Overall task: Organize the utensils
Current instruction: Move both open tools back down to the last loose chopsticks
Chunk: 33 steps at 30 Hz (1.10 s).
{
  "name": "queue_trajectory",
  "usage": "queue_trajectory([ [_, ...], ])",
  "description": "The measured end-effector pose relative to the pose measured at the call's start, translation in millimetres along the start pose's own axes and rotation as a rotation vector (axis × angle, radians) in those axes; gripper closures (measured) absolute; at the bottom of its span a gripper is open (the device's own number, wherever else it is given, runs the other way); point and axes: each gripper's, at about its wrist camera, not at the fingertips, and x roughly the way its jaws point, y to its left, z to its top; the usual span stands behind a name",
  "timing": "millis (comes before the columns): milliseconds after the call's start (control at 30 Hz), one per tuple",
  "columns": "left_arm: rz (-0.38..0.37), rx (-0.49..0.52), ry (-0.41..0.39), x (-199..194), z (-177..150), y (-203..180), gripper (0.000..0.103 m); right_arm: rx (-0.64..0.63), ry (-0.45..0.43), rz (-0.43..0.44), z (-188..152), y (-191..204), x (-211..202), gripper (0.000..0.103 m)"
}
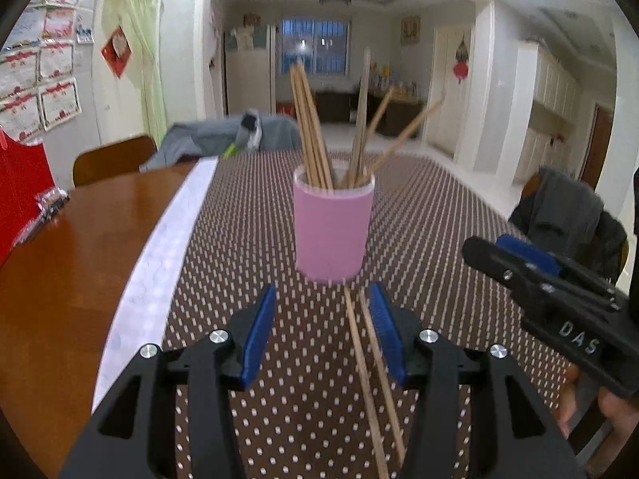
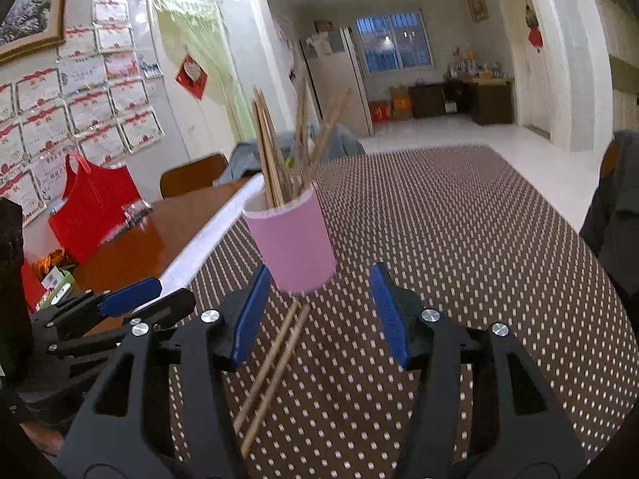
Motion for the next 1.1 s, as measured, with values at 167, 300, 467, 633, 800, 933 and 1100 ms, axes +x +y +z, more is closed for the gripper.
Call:
queue_trajectory([
  [167,-0.01,0.026,0.135,24,-17,-6,0.054,0.003,0.069,-0.009,-16,-8,7,0.049],
  [300,0.001,0.075,0.217,40,-29,-13,0.054,0.015,0.114,-0.006,-28,-13,12,0.047],
  [467,0.021,0.11,0.281,55,-38,-19,0.054,0.025,0.143,-0.002,-35,-16,16,0.047],
  [633,0.025,0.12,0.306,62,-40,-24,0.054,0.037,0.151,0.003,-38,-20,19,0.044],
  [800,0.033,0.138,0.329,73,-37,-28,0.054,0.049,0.166,0.008,-41,-27,21,0.044],
  [933,0.03,0.111,0.356,82,-30,-25,0.054,0.055,0.174,0.014,-42,-29,23,0.044],
  [1100,0.024,0.066,0.386,95,-20,-21,0.054,0.056,0.181,0.017,-41,-30,26,0.044],
])
